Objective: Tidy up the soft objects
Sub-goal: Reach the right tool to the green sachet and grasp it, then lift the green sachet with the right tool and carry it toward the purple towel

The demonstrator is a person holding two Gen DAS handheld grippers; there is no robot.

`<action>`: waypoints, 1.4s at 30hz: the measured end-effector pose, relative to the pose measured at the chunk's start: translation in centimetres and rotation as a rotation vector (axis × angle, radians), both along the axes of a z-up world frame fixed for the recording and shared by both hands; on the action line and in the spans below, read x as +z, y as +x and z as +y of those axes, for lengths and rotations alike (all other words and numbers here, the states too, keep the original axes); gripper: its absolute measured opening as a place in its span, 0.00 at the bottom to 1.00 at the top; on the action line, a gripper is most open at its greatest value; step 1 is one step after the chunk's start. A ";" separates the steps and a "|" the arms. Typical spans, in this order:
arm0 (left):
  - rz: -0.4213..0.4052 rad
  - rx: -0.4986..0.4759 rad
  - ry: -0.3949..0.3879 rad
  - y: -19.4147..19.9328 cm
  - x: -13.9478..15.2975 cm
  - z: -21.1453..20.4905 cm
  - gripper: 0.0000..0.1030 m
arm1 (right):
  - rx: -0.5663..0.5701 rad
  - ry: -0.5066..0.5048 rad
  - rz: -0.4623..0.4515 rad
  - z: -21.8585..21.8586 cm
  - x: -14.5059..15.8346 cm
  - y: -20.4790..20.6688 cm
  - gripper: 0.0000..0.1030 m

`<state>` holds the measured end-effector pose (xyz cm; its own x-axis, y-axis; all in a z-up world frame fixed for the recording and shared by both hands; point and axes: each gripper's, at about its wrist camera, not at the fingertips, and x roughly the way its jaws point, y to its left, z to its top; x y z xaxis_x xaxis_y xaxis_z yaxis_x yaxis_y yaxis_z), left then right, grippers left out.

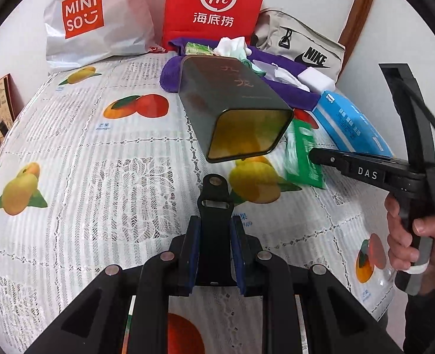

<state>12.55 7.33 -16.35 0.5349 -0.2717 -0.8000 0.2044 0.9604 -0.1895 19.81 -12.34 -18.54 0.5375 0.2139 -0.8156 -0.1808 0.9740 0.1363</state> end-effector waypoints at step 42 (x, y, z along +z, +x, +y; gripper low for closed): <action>-0.026 0.000 0.174 -1.5 -0.2 -3.0 0.28 | 0.100 -0.138 -0.037 -1.4 -0.3 -8.4 0.25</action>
<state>11.05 4.31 -16.51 0.5563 -0.1304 -0.8207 0.2067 0.9783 -0.0153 11.45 -13.70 -18.79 0.5498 0.1546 -0.8208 -0.2798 0.9600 -0.0066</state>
